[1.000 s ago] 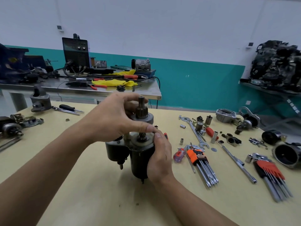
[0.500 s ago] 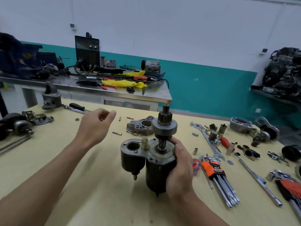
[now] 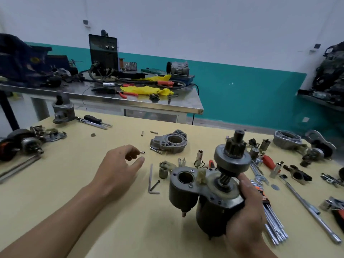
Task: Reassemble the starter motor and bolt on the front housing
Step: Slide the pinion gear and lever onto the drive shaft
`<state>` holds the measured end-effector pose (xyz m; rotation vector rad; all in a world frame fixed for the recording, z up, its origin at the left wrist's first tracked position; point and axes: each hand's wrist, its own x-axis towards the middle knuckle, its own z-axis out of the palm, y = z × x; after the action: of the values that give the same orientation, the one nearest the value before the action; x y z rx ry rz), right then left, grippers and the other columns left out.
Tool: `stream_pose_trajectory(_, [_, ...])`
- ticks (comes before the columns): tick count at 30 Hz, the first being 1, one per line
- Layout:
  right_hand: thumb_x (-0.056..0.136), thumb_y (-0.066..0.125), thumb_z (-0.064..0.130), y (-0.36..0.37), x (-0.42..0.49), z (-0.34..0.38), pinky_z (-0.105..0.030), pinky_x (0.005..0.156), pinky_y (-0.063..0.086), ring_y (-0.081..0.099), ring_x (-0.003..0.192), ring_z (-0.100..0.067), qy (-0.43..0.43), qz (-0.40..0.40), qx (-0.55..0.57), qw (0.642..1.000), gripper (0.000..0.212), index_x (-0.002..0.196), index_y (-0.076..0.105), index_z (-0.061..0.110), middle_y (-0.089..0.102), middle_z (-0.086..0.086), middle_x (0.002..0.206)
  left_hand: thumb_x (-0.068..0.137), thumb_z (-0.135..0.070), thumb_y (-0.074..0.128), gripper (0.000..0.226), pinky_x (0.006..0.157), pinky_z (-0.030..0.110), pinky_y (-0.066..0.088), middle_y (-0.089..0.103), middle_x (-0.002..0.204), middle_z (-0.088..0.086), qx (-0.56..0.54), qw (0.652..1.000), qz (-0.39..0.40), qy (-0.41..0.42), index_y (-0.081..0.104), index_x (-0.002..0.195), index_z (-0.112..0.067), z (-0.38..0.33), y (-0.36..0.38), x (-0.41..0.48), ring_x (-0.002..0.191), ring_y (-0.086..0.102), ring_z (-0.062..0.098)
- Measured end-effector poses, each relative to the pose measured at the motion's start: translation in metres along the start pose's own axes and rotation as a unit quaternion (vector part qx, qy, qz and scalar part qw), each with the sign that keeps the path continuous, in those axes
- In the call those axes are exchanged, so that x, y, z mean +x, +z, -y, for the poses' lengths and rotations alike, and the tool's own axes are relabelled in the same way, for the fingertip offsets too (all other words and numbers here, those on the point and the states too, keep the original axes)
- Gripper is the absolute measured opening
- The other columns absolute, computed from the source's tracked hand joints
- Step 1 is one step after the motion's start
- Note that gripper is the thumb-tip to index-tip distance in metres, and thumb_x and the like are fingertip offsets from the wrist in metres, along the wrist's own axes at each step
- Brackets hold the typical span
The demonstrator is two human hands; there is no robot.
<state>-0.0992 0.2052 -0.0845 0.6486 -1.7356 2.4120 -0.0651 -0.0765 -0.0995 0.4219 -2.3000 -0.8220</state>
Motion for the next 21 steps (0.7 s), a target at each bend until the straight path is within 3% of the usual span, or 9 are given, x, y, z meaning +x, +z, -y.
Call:
stream_pose_trajectory(3, [0.065,0.053,0.060,-0.022,-0.002,0.004,-0.047,0.097,0.050,0.063,0.108,-0.029,0.039,-0.062,-0.051,0.996,0.026,0.081,0.073,0.056,0.074,0.014,0.085,0.087,-0.032,0.071,0.011,0.071,0.020,0.044,0.065,0.090,-0.022,0.004,0.999,0.027,0.016,0.066,0.096,-0.037,-0.004,0.008,-0.005,0.089,0.059,-0.005])
stream_pose_trajectory(4, [0.075,0.051,0.053,-0.023,-0.002,0.005,-0.038,0.089,0.055,0.068,0.100,-0.022,0.045,-0.082,-0.017,0.996,0.024,0.077,0.075,0.052,0.075,0.015,0.080,0.086,-0.030,0.071,0.014,0.072,0.020,0.043,0.065,0.091,-0.022,0.008,0.999,0.034,0.022,0.066,0.097,-0.037,-0.005,0.010,-0.007,0.091,0.058,-0.005])
stream_pose_trajectory(6, [0.096,0.039,0.031,-0.025,-0.002,0.003,-0.020,0.062,0.058,0.074,0.078,-0.010,0.047,-0.096,0.055,0.993,0.048,0.071,0.080,0.039,0.077,0.009,0.076,0.085,-0.025,0.069,0.021,0.074,0.015,0.041,0.065,0.095,-0.023,0.010,0.998,0.047,0.040,0.064,0.100,-0.038,-0.009,0.011,-0.007,0.095,0.057,-0.006])
stream_pose_trajectory(7, [0.099,0.035,0.025,-0.028,-0.002,0.002,-0.020,0.057,0.058,0.074,0.075,-0.012,0.046,-0.082,0.083,0.992,0.053,0.075,0.081,0.033,0.078,0.002,0.080,0.083,-0.022,0.067,0.028,0.076,0.010,0.039,0.064,0.098,-0.024,0.002,0.997,0.062,0.052,0.063,0.104,-0.040,-0.012,0.010,-0.007,0.099,0.055,-0.006])
stream_pose_trajectory(12, [0.089,0.037,0.029,-0.029,0.002,0.002,-0.029,0.070,0.060,0.074,0.081,-0.019,0.037,-0.030,0.092,0.995,0.044,0.089,0.080,0.027,0.077,-0.002,0.086,0.072,-0.027,0.061,0.068,0.093,-0.003,0.025,0.047,0.125,-0.033,-0.008,0.975,0.186,0.118,0.050,0.137,-0.044,-0.029,0.009,-0.001,0.119,0.038,-0.011])
stream_pose_trajectory(14, [0.090,0.040,0.031,-0.029,0.002,0.004,-0.038,0.082,0.056,0.070,0.086,-0.024,0.033,-0.021,0.080,0.996,0.040,0.090,0.079,0.025,0.076,-0.003,0.088,0.081,-0.024,0.069,0.067,0.093,-0.006,0.021,0.046,0.125,-0.032,-0.006,0.968,0.222,0.116,0.047,0.140,-0.047,-0.032,0.016,0.002,0.120,0.039,-0.008])
stream_pose_trajectory(17, [0.086,0.039,0.034,-0.026,0.002,0.006,-0.034,0.077,0.053,0.069,0.088,-0.031,0.019,0.003,0.088,0.996,0.043,0.093,0.078,0.018,0.075,-0.015,0.093,0.089,-0.019,0.072,0.051,0.097,0.000,0.031,0.058,0.123,-0.023,-0.020,0.963,0.251,0.100,0.058,0.132,-0.043,-0.032,0.028,0.003,0.116,0.050,-0.005])
stream_pose_trajectory(19, [0.087,0.036,0.031,-0.024,0.004,0.008,-0.031,0.073,0.055,0.070,0.088,-0.029,0.000,0.008,0.071,0.997,0.044,0.095,0.078,0.020,0.075,-0.014,0.094,0.091,-0.014,0.071,0.037,0.099,0.015,0.042,0.065,0.117,-0.020,-0.021,0.969,0.226,0.101,0.066,0.120,-0.036,-0.038,0.030,0.001,0.110,0.057,-0.002])
stream_pose_trajectory(21, [0.088,0.035,0.030,-0.021,0.004,0.009,-0.032,0.076,0.054,0.069,0.093,-0.030,-0.007,0.013,0.060,0.998,0.044,0.100,0.077,0.021,0.075,-0.013,0.097,0.089,-0.006,0.072,0.033,0.088,0.016,0.046,0.070,0.106,-0.013,-0.057,0.976,0.185,0.102,0.069,0.112,-0.031,-0.047,0.022,-0.001,0.100,0.064,0.004])
